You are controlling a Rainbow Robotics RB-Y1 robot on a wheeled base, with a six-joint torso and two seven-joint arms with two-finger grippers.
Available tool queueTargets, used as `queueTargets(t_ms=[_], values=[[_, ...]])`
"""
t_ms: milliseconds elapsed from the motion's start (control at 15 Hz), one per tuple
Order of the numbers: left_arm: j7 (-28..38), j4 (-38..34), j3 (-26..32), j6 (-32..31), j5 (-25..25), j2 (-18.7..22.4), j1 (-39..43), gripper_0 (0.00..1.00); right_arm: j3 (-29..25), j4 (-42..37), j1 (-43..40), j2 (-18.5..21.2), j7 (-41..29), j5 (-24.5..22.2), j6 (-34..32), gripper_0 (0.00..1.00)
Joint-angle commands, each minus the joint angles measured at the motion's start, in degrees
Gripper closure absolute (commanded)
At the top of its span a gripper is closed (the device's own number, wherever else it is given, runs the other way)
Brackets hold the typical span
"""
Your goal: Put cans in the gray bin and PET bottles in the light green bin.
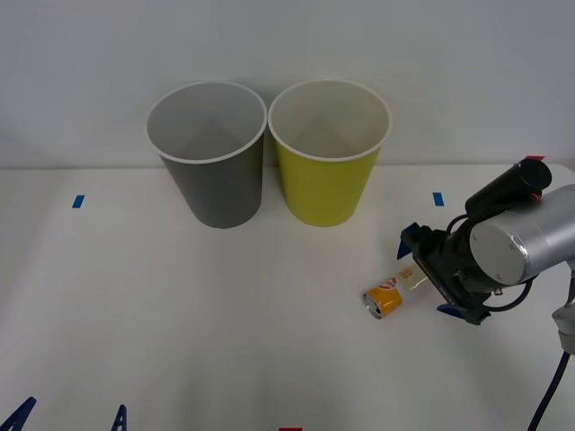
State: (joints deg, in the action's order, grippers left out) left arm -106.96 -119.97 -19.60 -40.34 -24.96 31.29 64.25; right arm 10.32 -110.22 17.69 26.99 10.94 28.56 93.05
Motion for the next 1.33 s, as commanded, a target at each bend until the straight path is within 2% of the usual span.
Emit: queueTargets(t_ms=[67, 600, 867, 1267, 1333], values=[[0.00, 0.00, 0.00, 0.00, 0.00, 0.00, 0.00, 0.00, 0.75, 3.43, 1.91, 0.08, 0.05, -0.26, -0.77, 0.00], [0.00, 0.00, 0.00, 0.00, 0.00, 0.00, 0.00, 0.00, 3.65, 6.33, 2.35, -0.01, -1.88, 0.62, -1.29, 0.00], [0.00, 0.00, 0.00, 0.00, 0.00, 0.00, 0.00, 0.00, 4.27, 9.67, 3.93, -1.32, -2.32, 0.62, -3.23, 0.00], [0.00, 0.00, 0.00, 0.00, 0.00, 0.00, 0.00, 0.00, 4.27, 9.50, 3.93, -1.32, -2.06, 0.18, -3.23, 0.00], [0.00, 0.00, 0.00, 0.00, 0.00, 0.00, 0.00, 0.00, 4.27, 9.50, 3.93, -1.41, -1.97, 0.18, -3.23, 0.21]])
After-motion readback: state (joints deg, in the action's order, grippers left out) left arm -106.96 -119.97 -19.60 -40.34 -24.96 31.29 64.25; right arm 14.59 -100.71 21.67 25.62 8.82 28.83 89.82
